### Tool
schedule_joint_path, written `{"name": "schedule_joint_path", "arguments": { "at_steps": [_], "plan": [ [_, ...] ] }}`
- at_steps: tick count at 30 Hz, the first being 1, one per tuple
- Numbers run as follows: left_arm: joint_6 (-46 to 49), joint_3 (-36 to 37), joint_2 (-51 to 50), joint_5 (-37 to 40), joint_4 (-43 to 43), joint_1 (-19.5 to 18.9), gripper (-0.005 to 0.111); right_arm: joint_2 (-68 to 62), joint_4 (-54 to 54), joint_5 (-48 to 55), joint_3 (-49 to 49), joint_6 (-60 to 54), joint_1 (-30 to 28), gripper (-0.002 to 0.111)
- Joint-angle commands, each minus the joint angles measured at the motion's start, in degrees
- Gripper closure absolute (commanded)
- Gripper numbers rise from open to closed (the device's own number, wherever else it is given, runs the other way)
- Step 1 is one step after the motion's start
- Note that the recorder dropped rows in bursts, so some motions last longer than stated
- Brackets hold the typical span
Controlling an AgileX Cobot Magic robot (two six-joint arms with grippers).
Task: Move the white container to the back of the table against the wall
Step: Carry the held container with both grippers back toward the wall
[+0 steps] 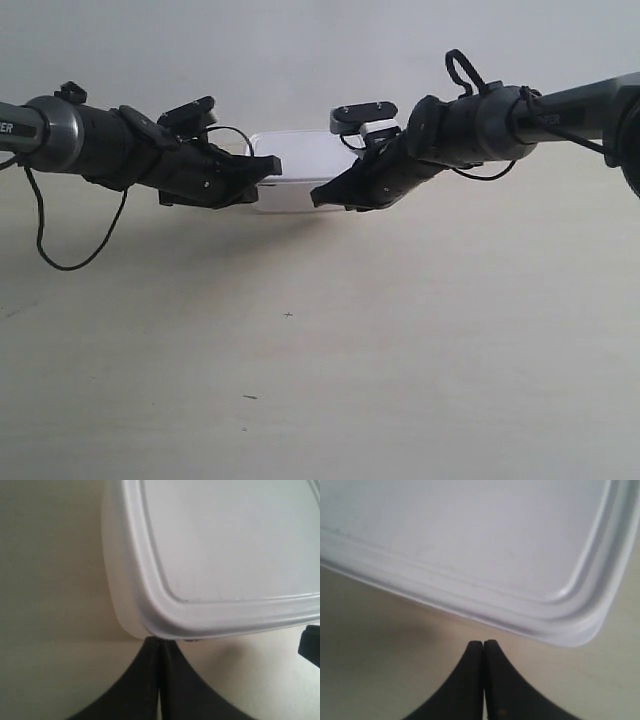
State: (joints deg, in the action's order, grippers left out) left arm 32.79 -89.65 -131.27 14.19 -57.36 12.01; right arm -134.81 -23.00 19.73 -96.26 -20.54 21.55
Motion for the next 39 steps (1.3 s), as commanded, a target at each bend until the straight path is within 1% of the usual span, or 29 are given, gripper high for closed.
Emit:
{"name": "schedule_joint_path", "arguments": {
  "at_steps": [1,11,15,20,24,26,31,36,39],
  "plan": [
    [0.33,-1.56,-1.27,0.79,0.28,-0.17,0.107,-0.24,1.1,-0.16,-2.22,0.01,-0.39,0.108],
    [1.53,-1.62,-1.63,-1.85,0.28,-0.17,0.107,-3.21,1.52,1.75,-6.74,-0.49,-0.39,0.108],
    [1.53,-2.69,-2.79,-1.42,0.28,-0.64,0.107,-4.24,2.1,1.98,-7.98,-0.49,-0.39,0.108],
    [1.31,-4.07,-3.75,2.22,-0.16,-1.14,0.107,-4.44,2.48,1.47,-8.14,-0.49,-0.39,0.108],
    [1.31,-4.07,-3.5,9.61,-0.33,-1.27,0.107,-4.68,2.59,0.98,-8.14,-0.49,-0.39,0.108],
    [1.31,-4.07,-3.5,11.54,-1.4,-1.15,0.107,-4.81,2.59,0.98,-8.14,-0.49,-0.39,0.108],
    [4.09,-4.8,-3.5,10.91,-6.36,-0.9,0.107,-4.92,3.44,0.87,-8.14,-0.49,-0.39,0.108],
    [4.82,-6.46,-3.5,5.98,-7.89,-0.9,0.107,-4.92,3.44,0.87,-8.14,-0.49,-0.39,0.108],
    [4.95,-8.74,-4.67,7.21,-7.76,-0.9,0.107,-4.92,3.68,0.89,-8.14,-0.49,-0.39,0.108]
  ]
}}
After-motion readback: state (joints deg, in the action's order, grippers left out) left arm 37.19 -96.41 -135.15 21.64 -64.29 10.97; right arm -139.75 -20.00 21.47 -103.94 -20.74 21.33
